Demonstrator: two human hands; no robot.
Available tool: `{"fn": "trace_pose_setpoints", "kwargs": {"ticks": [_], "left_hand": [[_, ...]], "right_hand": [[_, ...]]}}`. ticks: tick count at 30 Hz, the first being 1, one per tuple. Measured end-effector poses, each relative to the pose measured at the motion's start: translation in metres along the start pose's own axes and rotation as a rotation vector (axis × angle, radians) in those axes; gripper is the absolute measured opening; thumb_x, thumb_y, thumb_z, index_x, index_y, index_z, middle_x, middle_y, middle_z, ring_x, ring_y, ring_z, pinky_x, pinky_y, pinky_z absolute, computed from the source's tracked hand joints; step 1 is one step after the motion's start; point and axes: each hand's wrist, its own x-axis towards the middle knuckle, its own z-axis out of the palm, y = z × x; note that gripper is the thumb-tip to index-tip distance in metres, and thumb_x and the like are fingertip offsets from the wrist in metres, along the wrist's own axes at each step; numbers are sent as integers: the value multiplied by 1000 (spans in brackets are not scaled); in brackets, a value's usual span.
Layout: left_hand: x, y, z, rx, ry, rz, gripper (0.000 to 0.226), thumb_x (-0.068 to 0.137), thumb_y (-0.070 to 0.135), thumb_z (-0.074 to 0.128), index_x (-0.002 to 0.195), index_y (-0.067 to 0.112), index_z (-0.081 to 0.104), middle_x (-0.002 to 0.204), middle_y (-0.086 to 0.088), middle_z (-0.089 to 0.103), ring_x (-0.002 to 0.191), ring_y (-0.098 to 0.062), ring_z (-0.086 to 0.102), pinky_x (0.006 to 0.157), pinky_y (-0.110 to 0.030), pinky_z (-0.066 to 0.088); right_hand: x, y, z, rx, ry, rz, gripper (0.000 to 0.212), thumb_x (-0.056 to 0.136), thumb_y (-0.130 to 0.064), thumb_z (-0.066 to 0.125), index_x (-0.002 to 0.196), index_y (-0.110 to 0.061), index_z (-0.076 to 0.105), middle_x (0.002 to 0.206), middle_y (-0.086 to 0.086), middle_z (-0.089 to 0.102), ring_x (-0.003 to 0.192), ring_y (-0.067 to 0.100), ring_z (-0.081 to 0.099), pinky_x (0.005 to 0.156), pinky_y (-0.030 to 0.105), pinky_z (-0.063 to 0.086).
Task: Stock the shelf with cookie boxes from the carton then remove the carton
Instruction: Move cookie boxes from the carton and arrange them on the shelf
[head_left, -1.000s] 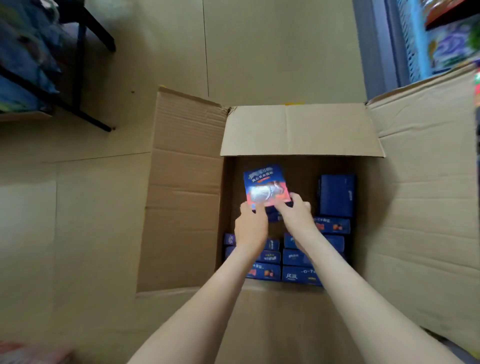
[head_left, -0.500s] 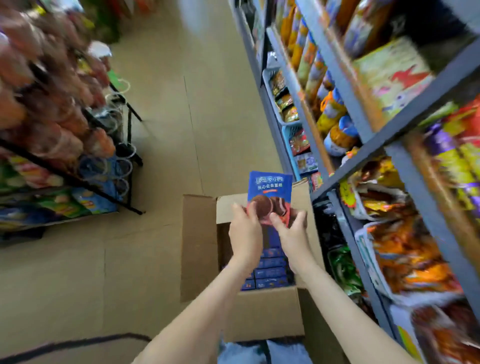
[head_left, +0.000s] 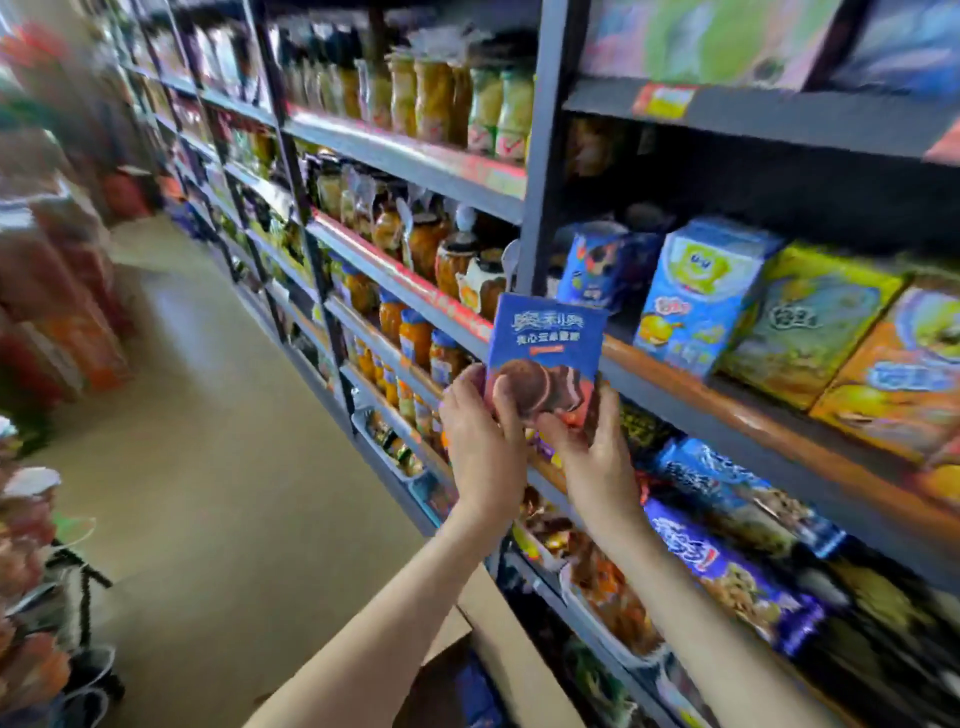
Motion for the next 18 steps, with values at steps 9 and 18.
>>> {"fn": "trace_pose_setpoints", "kwargs": {"ticks": [9, 18], "left_hand": [[-26, 125, 20, -377, -74, 153, 51, 95, 40, 23, 131, 10, 44, 120, 0, 47, 113, -11, 44, 94, -25, 38], [-48, 250, 41, -501, -227, 476, 42, 97, 36, 23, 115, 7, 48, 105, -5, 54, 100, -23, 53, 82, -27, 40]], "right_hand": [[-21, -95, -86, -147, 165, -313, 67, 88, -14, 65, 143, -27, 28, 142, 0, 44, 129, 10, 46, 105, 41, 44], [-40, -186, -190, -367, 415, -564, 68, 85, -27, 62, 144, -20, 30, 137, -1, 42, 130, 10, 43, 108, 30, 37]]}}
